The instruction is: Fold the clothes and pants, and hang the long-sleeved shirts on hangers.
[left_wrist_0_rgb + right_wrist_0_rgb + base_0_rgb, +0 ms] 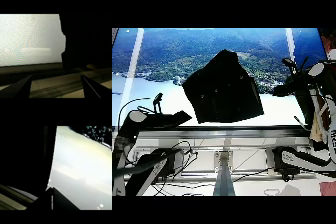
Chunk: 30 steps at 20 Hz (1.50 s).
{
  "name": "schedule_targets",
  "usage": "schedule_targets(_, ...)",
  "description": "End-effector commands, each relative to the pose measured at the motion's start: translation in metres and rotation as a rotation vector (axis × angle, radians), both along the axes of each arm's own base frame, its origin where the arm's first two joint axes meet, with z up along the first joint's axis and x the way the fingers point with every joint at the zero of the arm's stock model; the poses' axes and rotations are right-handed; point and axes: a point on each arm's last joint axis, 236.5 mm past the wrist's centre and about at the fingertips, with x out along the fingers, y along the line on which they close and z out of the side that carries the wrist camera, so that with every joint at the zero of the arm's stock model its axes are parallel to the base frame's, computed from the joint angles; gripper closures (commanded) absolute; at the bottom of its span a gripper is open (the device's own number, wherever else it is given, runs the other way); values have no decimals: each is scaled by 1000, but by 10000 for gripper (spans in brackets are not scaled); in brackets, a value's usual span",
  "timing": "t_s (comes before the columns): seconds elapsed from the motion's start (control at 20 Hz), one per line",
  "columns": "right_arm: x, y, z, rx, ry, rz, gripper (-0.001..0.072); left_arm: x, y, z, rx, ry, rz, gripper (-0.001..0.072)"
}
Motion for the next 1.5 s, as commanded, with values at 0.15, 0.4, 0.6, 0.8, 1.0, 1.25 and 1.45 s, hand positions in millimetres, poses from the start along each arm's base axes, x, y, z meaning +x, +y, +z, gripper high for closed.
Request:
schedule_targets(0.15,5,-2,0,-11,-20,-4,697,34,-33,-26,-43,-78,-4,19)
schedule_targets(0.4,6,-35,-11,-158,-30,24,697,22,-58,-46,-31,-30,-121,68)
schedule_targets(0.6,5,-38,-11,-170,-28,28,697,7,-74,-41,-56,0,-242,294)
schedule_targets(0.8,0,-37,-12,-168,-8,40,697,7,-58,-23,15,-4,-436,562)
schedule_targets(1.0,-17,-28,-16,-128,53,53,698,55,-55,53,-11,-119,-514,692)
schedule_targets(1.25,-73,41,-43,175,220,43,698,75,-53,83,16,-180,-528,692)
schedule_targets(1.45,-85,70,-58,309,256,-76,324,75,-26,65,145,-131,-521,689)
